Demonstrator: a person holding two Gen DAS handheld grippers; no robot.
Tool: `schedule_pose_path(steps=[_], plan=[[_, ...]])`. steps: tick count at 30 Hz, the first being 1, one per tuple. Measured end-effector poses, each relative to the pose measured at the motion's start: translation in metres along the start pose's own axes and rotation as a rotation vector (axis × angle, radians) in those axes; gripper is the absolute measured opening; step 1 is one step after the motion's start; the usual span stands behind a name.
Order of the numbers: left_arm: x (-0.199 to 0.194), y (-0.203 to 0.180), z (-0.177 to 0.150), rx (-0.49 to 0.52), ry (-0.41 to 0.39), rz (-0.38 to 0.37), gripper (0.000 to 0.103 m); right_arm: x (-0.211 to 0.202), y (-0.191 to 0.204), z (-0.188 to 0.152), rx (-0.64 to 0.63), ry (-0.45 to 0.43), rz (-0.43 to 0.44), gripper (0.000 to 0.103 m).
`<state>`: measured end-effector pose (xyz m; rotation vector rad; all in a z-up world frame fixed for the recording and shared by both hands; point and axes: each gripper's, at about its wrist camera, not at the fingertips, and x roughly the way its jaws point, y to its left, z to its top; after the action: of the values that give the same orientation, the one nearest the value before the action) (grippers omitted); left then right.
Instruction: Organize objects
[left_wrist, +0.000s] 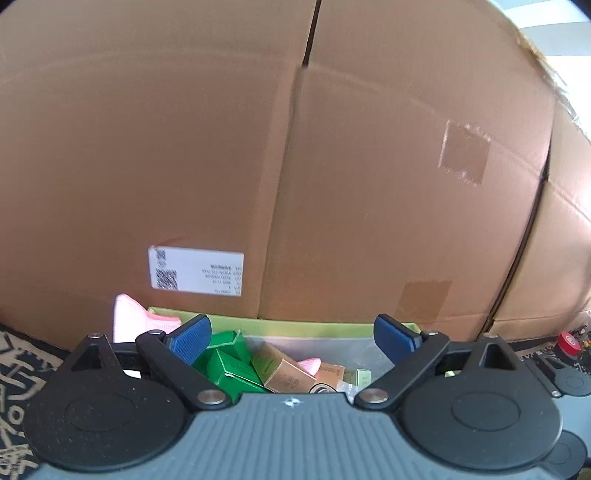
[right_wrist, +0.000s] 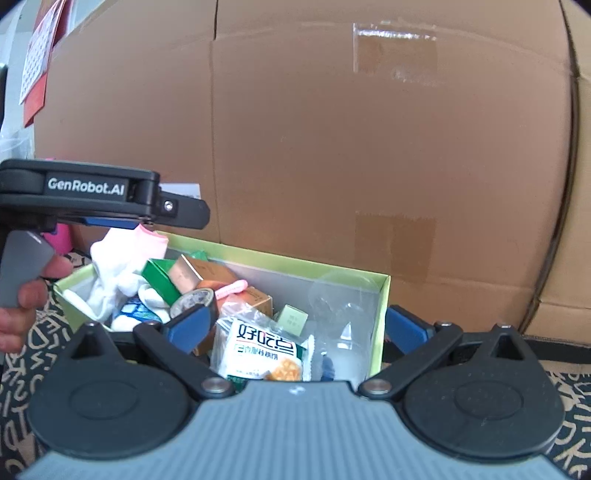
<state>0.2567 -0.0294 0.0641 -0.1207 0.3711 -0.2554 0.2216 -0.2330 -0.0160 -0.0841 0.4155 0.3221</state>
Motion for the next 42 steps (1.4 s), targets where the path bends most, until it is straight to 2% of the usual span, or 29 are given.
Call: schedule_pose_path(steps=[7, 13, 19, 22, 30, 42], plan=[[-0.051, -0.014, -0.005, 0.07, 0.006, 0.107, 0.099, -0.047, 0.01, 0.001, 0.052, 0.018, -0.04, 0.103], [-0.102, -0.017, -0.038, 0.061, 0.031, 0.156, 0.101, -0.093, 0.023, -0.027, 0.177, 0.093, -0.044, 0.103], [-0.128, -0.016, -0.073, 0.05, 0.096, 0.235, 0.102, -0.139, 0.042, -0.054, 0.198, 0.116, -0.049, 0.103], [-0.14, -0.018, -0.085, 0.052, 0.108, 0.27, 0.102, -0.157, 0.054, -0.064, 0.174, 0.129, -0.086, 0.103], [-0.17, -0.021, -0.104, 0.052, 0.129, 0.282, 0.102, -0.184, 0.075, -0.083, 0.132, 0.125, -0.158, 0.103], [-0.185, -0.021, -0.115, 0.066, 0.15, 0.276, 0.102, -0.191, 0.077, -0.095, 0.152, 0.123, -0.183, 0.103]])
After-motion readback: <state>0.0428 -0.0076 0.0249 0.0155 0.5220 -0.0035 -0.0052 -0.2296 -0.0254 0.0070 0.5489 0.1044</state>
